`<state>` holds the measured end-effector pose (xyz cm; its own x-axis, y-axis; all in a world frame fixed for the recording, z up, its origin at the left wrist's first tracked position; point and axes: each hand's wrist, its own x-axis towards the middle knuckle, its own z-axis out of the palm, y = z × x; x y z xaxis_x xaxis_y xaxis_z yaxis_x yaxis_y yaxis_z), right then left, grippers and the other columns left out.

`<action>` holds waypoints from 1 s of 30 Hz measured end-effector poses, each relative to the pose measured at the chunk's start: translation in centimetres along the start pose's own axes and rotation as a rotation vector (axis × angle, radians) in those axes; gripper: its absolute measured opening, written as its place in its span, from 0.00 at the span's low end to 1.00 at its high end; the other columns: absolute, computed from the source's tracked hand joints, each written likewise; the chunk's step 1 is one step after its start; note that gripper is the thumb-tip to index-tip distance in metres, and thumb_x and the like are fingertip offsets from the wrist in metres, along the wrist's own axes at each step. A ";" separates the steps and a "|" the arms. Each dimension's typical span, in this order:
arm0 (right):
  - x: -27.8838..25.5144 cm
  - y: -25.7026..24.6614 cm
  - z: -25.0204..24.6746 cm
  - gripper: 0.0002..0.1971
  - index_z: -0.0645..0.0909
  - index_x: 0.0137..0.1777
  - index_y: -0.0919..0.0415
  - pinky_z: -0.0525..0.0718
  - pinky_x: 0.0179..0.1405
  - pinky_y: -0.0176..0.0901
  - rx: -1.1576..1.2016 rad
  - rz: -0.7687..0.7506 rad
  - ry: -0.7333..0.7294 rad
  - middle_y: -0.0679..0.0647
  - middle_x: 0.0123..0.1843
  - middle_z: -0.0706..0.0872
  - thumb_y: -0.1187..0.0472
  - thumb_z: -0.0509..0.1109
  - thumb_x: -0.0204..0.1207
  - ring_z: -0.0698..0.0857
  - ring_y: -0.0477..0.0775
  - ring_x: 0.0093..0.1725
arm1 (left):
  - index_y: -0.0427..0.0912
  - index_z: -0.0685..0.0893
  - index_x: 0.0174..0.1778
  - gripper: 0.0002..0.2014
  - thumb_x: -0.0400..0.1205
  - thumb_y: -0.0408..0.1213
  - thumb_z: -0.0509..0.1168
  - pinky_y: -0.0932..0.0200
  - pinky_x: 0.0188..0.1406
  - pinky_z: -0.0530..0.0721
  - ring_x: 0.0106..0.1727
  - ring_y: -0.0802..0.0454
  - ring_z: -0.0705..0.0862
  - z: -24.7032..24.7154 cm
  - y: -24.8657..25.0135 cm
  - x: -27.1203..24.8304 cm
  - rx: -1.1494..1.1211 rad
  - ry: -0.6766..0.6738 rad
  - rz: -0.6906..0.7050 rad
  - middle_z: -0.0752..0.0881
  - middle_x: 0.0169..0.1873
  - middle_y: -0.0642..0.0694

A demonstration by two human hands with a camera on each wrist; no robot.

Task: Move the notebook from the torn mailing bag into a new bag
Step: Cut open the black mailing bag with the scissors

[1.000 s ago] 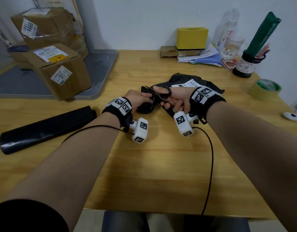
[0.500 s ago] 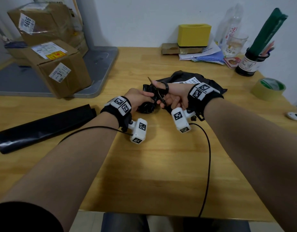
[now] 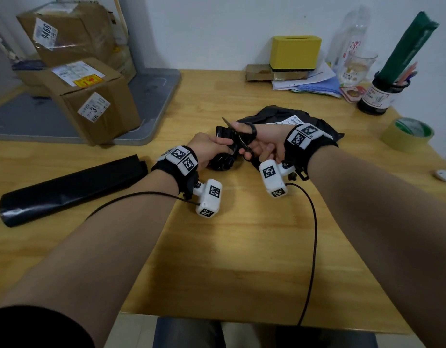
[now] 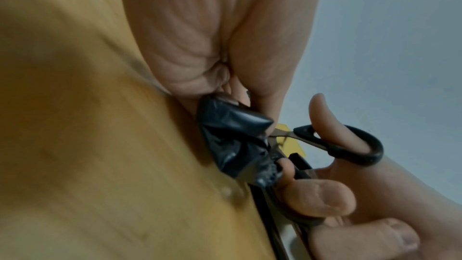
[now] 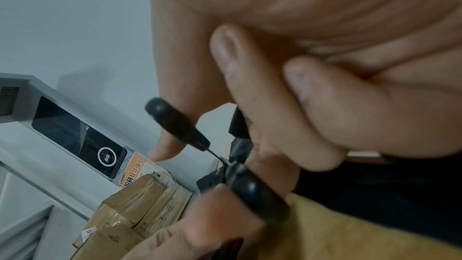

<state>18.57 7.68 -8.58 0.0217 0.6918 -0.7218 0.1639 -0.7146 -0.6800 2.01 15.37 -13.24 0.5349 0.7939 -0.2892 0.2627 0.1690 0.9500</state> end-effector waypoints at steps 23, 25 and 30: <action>-0.4 0.4 0.0 0.35 0.77 0.38 0.58 0.59 0.12 0.30 0.022 -0.052 0.006 0.48 0.28 0.80 0.21 0.61 0.73 0.63 0.42 0.12 | 0.43 0.92 0.49 0.12 0.72 0.26 0.79 0.61 0.47 0.87 0.55 0.47 0.89 0.5 0.2 -0.5 0.157 0.024 -0.044 0.90 0.54 0.38; -0.3 0.5 -0.2 0.35 0.78 0.39 0.58 0.60 0.12 0.29 0.055 -0.069 0.004 0.48 0.29 0.80 0.22 0.62 0.73 0.63 0.42 0.12 | 0.42 0.92 0.50 0.13 0.72 0.27 0.79 0.62 0.44 0.87 0.55 0.47 0.89 0.5 0.2 -0.4 0.157 0.027 -0.044 0.89 0.55 0.38; -0.8 0.6 0.0 0.40 0.83 0.45 0.62 0.65 0.09 0.30 0.109 -0.093 -0.005 0.54 0.35 0.84 0.20 0.63 0.68 0.66 0.42 0.14 | 0.41 0.91 0.53 0.14 0.72 0.26 0.78 0.56 0.49 0.89 0.53 0.46 0.89 0.4 0.2 -0.5 0.127 0.023 -0.054 0.90 0.54 0.36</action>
<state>18.64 6.66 -8.42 0.0069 0.7553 -0.6554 0.0566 -0.6546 -0.7538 2.16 14.81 -12.94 0.4989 0.7993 -0.3350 0.3908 0.1376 0.9101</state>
